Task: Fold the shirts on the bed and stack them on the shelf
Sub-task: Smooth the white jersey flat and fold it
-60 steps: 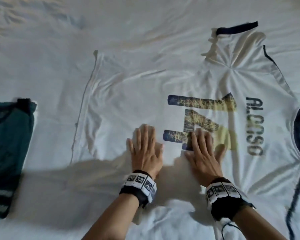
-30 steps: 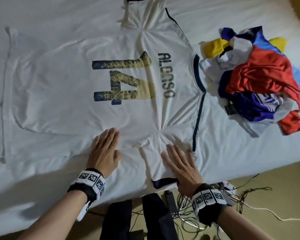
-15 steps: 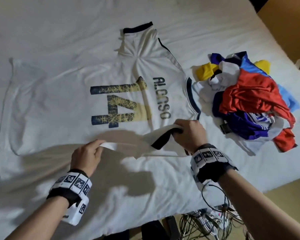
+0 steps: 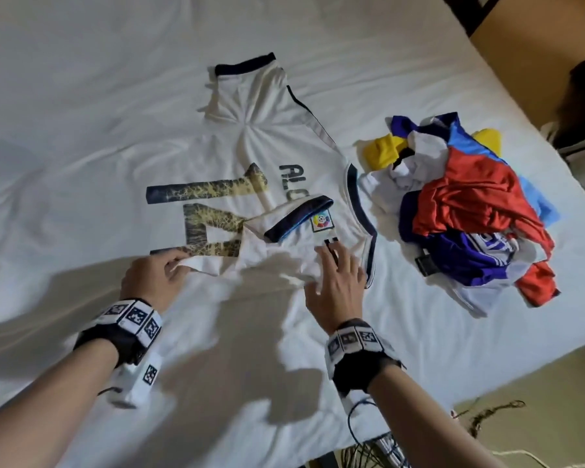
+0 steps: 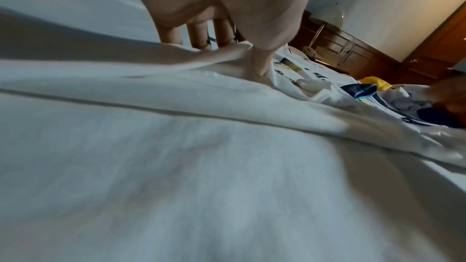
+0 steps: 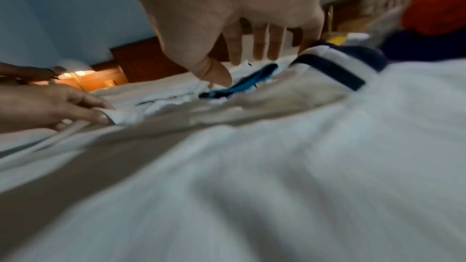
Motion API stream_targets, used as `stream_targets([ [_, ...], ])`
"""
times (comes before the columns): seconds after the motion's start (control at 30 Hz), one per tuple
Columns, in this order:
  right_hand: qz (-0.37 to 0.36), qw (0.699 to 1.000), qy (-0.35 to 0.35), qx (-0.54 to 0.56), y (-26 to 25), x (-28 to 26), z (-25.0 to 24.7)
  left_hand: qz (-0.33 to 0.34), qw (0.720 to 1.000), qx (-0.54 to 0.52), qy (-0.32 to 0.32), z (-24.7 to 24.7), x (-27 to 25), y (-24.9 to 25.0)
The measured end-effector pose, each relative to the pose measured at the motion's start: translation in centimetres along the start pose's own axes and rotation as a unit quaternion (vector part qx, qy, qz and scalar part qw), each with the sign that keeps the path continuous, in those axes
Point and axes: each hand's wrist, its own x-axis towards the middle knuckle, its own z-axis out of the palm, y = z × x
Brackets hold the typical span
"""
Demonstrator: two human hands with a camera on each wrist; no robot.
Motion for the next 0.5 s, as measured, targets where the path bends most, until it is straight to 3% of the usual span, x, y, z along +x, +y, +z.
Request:
stream_targets([
  [0.07,0.082,0.996,0.02,0.012,1.7,-0.7,0.5,-0.006,1.0,0.003,0.003,0.1,0.1,0.3],
  [0.13,0.148,0.989,-0.005,0.017,2.8,0.6,0.1,-0.004,1.0,0.008,0.005,0.1,0.1,0.8],
  [0.23,0.181,0.979,-0.097,0.0,3.0,3.8,-1.4,-0.002,1.0,0.006,0.0,0.2,0.2,0.9],
  [0.33,0.223,0.969,-0.09,0.053,2.7,6.6,-2.9,-0.009,1.0,0.0,0.004,0.1,0.4,0.5],
  [0.43,0.212,0.976,-0.033,0.022,2.6,7.1,-2.4,0.008,0.999,-0.036,0.027,-0.3,0.5,0.3],
  [0.5,0.13,0.991,-0.004,-0.017,1.1,6.1,-1.0,0.036,0.998,-0.031,0.038,-1.0,0.2,-0.3],
])
